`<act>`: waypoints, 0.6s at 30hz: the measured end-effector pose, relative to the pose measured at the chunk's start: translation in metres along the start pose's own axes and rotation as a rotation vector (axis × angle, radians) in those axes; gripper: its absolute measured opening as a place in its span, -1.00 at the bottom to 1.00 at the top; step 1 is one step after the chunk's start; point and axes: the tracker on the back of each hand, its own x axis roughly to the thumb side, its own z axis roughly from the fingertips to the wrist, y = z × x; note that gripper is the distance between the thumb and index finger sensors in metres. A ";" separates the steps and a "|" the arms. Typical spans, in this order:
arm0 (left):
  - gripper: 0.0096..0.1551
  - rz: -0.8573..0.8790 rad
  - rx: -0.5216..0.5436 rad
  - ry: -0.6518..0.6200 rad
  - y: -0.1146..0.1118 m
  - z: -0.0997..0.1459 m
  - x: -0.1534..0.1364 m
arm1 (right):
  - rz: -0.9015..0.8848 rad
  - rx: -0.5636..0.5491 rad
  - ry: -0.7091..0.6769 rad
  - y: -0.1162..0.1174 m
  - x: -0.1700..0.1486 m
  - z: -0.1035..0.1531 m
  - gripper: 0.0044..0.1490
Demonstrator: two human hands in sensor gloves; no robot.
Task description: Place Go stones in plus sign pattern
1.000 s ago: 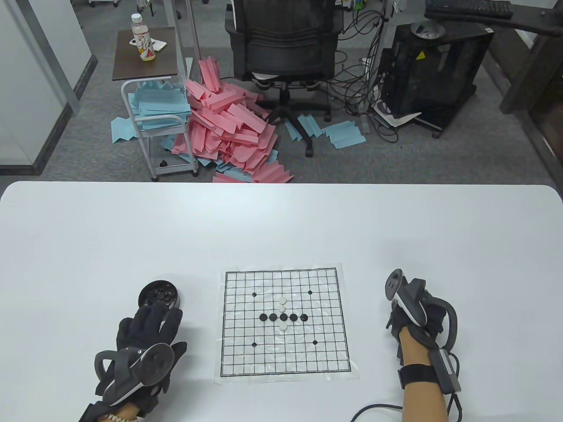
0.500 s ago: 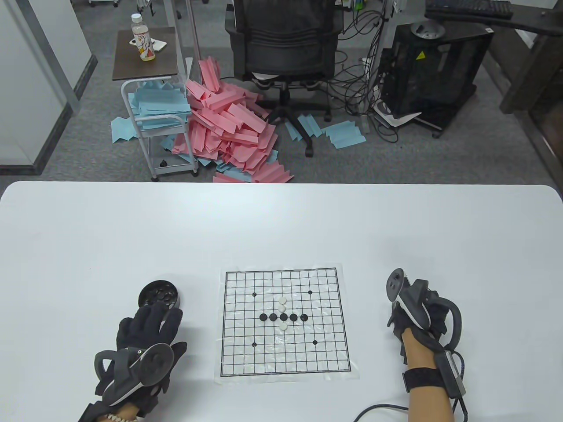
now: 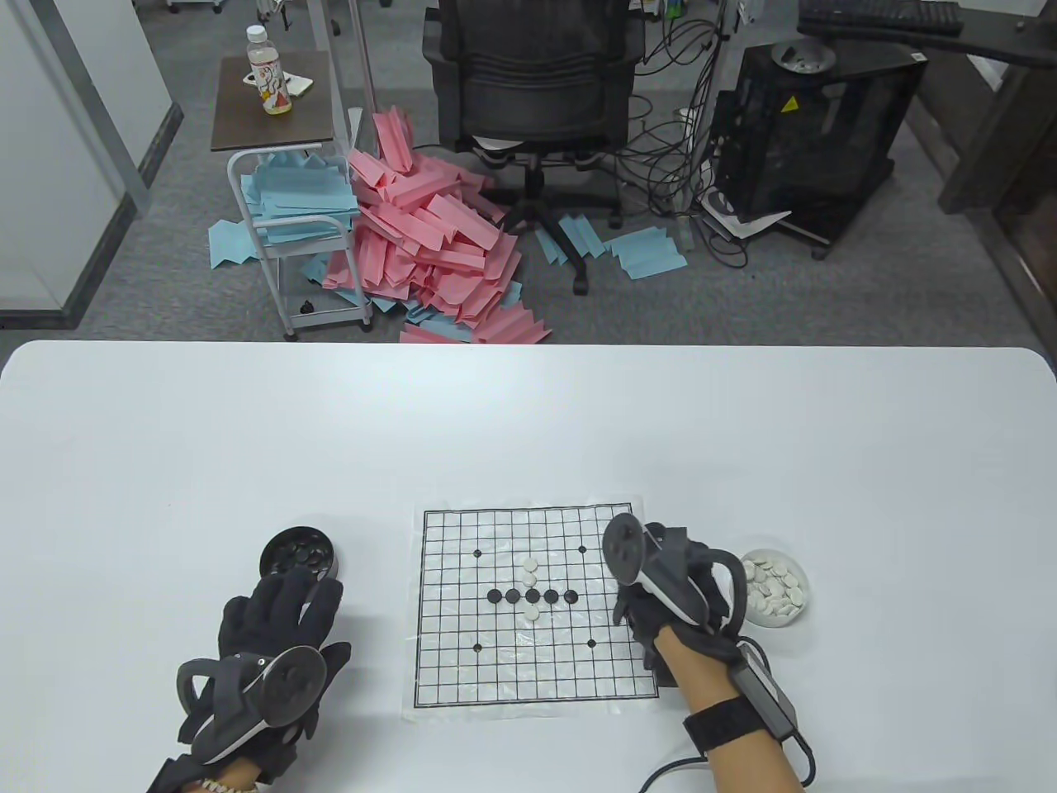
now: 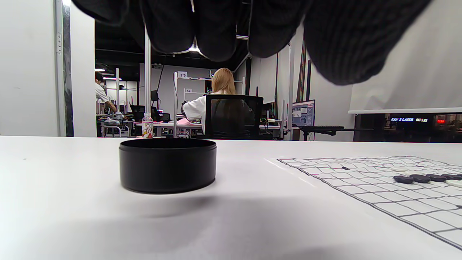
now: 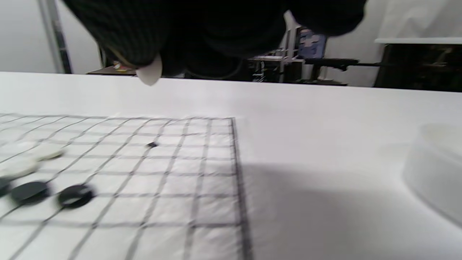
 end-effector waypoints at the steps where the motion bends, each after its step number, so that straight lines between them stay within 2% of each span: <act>1: -0.09 0.000 -0.001 0.000 0.000 0.000 0.000 | -0.003 0.017 -0.023 0.004 0.008 0.002 -0.55; 7: -0.09 0.002 0.003 0.000 0.000 0.000 0.000 | -0.011 0.098 -0.100 0.028 0.048 0.012 -0.55; 18: -0.09 0.001 0.006 -0.004 0.000 0.001 0.000 | -0.027 0.172 -0.097 0.053 0.061 0.015 -0.57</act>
